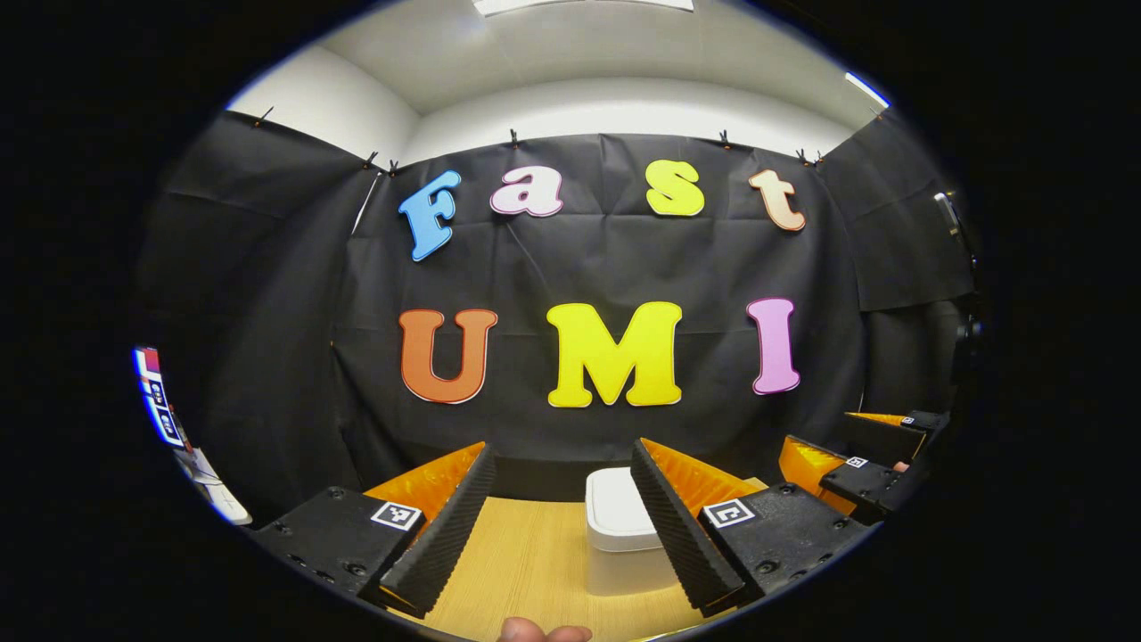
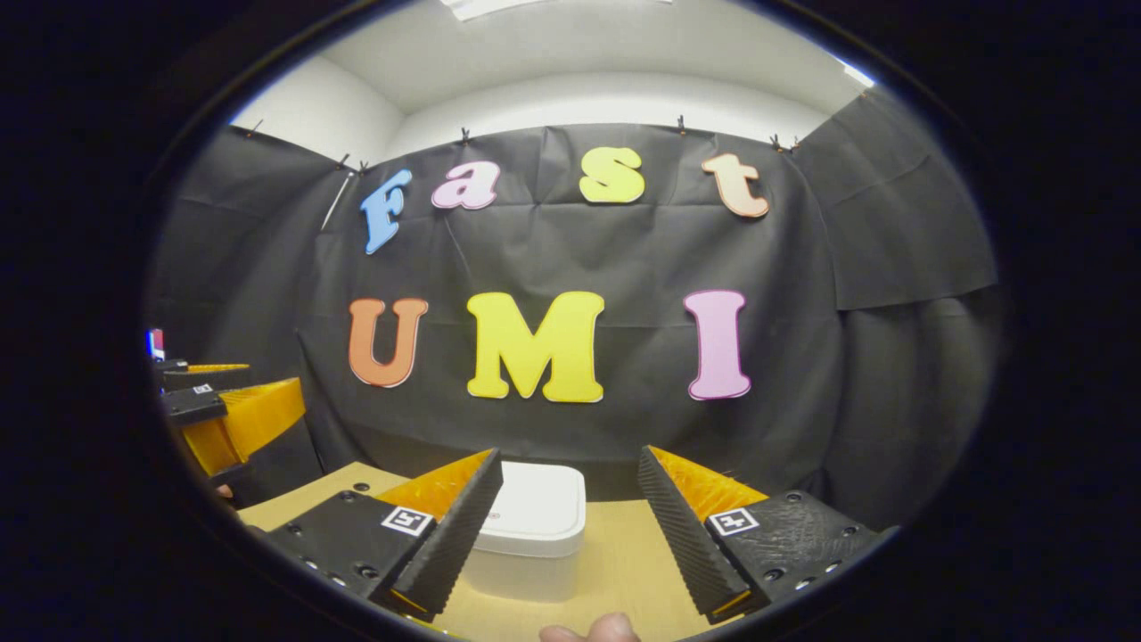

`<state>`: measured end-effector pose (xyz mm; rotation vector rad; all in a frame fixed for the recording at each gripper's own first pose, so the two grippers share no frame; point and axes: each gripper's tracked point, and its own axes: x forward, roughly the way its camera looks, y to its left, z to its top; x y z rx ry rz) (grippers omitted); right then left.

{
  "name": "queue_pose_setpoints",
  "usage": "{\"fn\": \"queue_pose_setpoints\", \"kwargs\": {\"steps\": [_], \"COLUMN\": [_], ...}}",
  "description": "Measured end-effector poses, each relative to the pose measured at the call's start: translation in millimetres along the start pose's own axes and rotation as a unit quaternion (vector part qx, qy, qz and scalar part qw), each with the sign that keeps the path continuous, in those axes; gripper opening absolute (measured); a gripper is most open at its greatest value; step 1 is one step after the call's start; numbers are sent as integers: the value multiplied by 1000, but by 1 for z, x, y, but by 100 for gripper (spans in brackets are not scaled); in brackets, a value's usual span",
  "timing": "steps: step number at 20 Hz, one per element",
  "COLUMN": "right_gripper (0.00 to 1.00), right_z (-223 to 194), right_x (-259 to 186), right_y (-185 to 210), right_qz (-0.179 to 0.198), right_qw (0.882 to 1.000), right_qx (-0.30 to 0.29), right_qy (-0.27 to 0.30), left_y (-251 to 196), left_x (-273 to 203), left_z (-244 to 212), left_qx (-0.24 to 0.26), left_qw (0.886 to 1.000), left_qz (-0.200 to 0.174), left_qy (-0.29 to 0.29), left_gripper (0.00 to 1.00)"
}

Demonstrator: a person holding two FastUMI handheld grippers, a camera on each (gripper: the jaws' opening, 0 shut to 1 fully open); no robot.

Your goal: Press the lid of the desktop garbage bin to open it, pick up the crumpled paper on the desktop and throw it into the bin, then pick up the pop can on the desktop and drop it into the bin, and finally close the garbage bin lid.

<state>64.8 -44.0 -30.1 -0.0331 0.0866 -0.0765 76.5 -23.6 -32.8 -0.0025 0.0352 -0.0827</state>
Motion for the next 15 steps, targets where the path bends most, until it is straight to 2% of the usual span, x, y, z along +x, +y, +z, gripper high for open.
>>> {"fn": "queue_pose_setpoints", "kwargs": {"steps": [9, 15], "right_gripper": [96, 96], "right_z": [0, -2], "right_x": [0, 0], "right_y": [15, 36], "right_qz": [12, 33], "right_qw": [1000, 999], "right_qx": [2, 3], "right_qy": [3, 11], "left_y": [6, 15], "left_x": [-3, -4], "left_z": [-4, -4], "left_qx": [6, 12], "left_qw": [1000, 1000], "left_qz": [1, 7], "left_qy": [5, 9], "left_gripper": [99, 99]}}
